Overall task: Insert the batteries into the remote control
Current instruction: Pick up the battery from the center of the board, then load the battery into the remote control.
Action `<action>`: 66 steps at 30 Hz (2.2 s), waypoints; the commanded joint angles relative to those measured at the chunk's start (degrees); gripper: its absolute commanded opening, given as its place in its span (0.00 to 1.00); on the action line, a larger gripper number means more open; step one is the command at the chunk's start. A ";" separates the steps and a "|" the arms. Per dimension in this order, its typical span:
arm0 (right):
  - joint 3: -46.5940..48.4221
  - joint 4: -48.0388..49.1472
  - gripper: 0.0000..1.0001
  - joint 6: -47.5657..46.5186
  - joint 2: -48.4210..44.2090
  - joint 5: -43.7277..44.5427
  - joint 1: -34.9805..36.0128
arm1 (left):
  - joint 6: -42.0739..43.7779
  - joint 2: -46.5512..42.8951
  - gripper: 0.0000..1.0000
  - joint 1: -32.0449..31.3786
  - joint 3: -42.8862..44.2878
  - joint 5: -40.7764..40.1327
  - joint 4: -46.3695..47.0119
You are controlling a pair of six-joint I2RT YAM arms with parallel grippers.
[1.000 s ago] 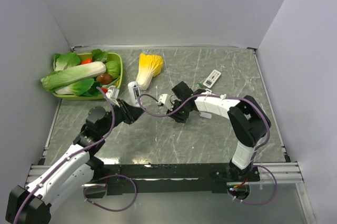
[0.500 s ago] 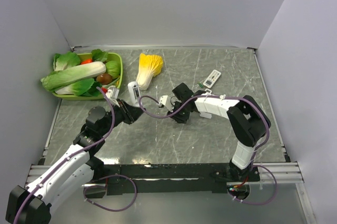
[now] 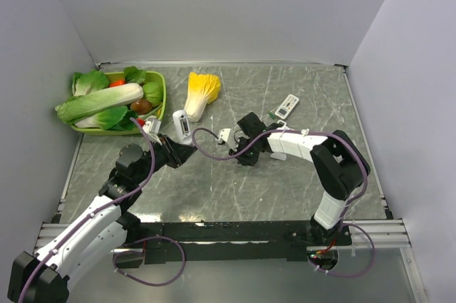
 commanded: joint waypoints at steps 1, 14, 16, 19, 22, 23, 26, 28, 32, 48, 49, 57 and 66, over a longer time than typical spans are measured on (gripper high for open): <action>-2.95 -4.68 0.23 -0.93 -0.85 3.17 -1.31 | 0.55 -0.44 0.01 0.26 0.62 0.85 2.08; -5.51 -6.26 0.03 3.02 -5.06 0.80 -1.31 | -0.24 0.08 0.01 0.26 0.01 1.37 4.10; -5.42 -6.18 0.02 4.43 -6.64 -1.04 -1.31 | -0.59 0.35 0.01 0.26 -0.34 1.72 4.72; -5.51 -4.42 0.00 7.94 -11.55 -3.67 -1.31 | -1.38 0.52 0.01 0.26 -1.13 2.08 6.47; -4.37 -2.84 0.00 13.74 -16.65 -5.08 -1.22 | -2.26 1.13 0.01 0.26 -1.84 2.78 8.67; -3.67 -2.66 0.00 15.32 -18.84 -5.44 -1.05 | -2.53 1.31 0.01 0.26 -1.93 3.13 9.37; 0.02 -2.22 0.00 22.52 -22.54 -6.66 -0.34 | -3.23 2.54 0.01 0.26 -2.19 3.66 11.48; 3.10 -1.35 0.00 27.89 -24.31 -6.93 0.71 | -3.76 3.77 0.01 0.26 -2.19 4.27 13.06; 8.72 0.15 0.04 35.80 -27.56 -6.58 3.00 | -4.81 5.62 0.01 0.26 -1.75 5.41 15.44; 43.69 -24.53 0.00 57.52 -12.72 2.46 11.61 | -16.41 15.45 0.01 -1.67 -2.81 5.68 32.74; 44.58 -25.33 0.00 57.70 -12.10 2.90 11.79 | -17.55 16.25 0.01 -2.45 -2.72 5.59 35.11; 49.60 -32.54 0.00 60.15 -6.12 7.82 12.76 | -18.17 21.17 0.02 -7.99 -0.52 1.20 39.70; 48.38 -35.09 0.00 62.53 -3.66 9.59 12.84 | -19.93 25.30 0.02 -11.42 0.27 -0.82 43.65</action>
